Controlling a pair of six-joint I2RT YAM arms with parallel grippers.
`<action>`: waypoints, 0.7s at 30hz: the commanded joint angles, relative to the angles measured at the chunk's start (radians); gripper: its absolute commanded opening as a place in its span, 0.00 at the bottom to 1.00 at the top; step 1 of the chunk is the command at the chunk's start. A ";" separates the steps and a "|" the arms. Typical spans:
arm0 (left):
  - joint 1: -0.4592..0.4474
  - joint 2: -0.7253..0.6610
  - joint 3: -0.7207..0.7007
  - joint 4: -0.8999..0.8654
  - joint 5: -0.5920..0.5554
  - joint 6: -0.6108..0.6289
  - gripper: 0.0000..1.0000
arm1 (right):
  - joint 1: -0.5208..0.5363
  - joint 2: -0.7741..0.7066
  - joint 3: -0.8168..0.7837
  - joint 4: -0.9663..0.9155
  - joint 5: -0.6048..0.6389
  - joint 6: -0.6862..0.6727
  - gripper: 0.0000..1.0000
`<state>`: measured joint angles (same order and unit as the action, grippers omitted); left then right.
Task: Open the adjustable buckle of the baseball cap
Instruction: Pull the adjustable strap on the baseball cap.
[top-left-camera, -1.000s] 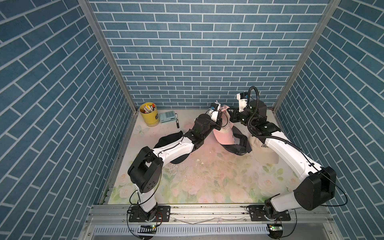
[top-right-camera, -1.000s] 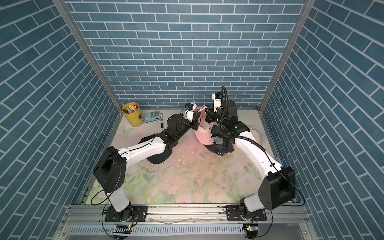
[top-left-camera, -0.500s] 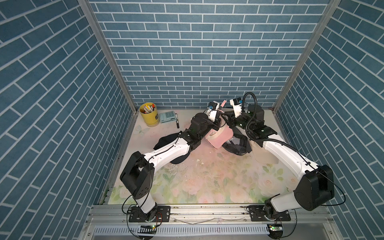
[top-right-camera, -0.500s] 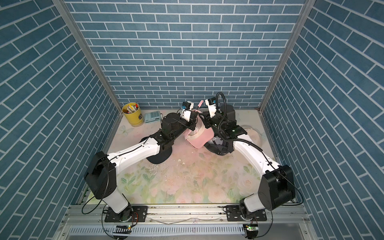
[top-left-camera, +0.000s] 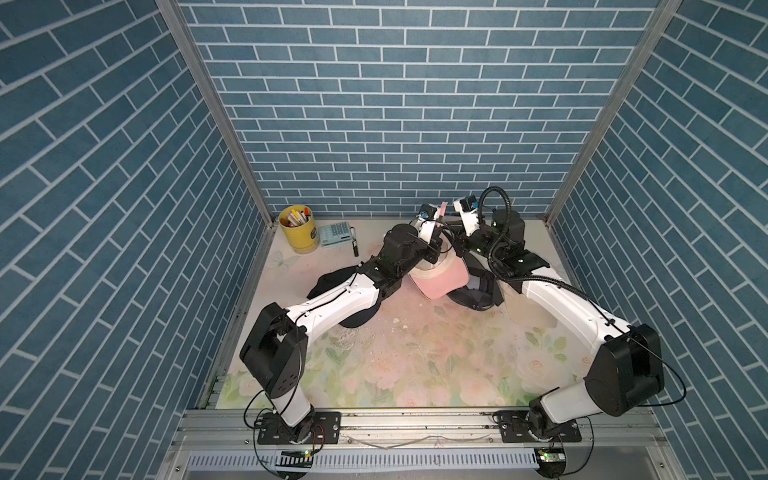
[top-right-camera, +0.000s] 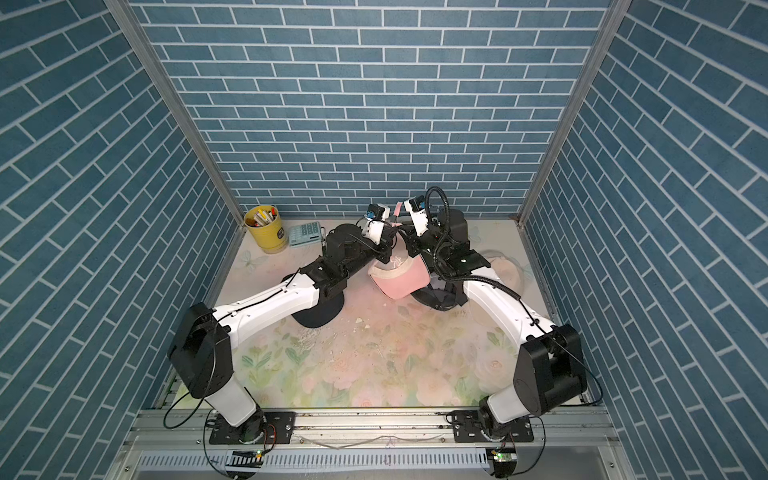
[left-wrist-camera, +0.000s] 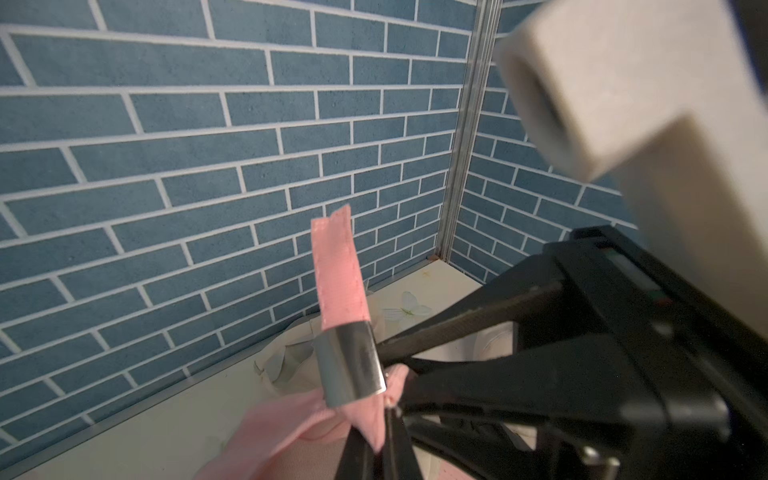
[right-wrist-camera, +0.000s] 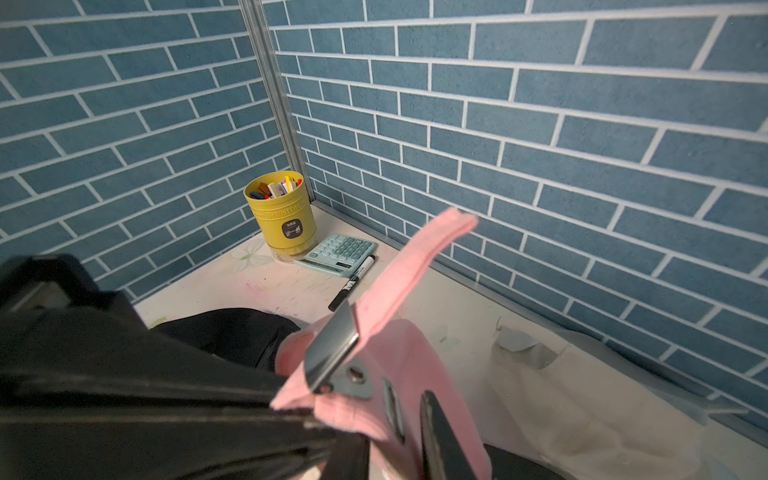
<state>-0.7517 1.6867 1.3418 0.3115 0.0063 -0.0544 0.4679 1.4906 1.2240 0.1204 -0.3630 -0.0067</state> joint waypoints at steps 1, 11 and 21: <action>-0.009 -0.008 0.043 0.015 0.056 0.005 0.00 | 0.021 -0.015 0.001 0.027 -0.028 -0.076 0.14; -0.009 0.018 0.080 -0.074 0.094 0.002 0.00 | 0.025 -0.050 -0.072 0.189 0.161 0.070 0.01; -0.009 0.037 0.089 -0.155 0.109 -0.013 0.00 | 0.025 -0.080 -0.073 0.222 0.240 0.140 0.00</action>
<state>-0.7513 1.7050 1.4067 0.1989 0.0792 -0.0578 0.4984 1.4502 1.1393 0.2630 -0.1814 0.0814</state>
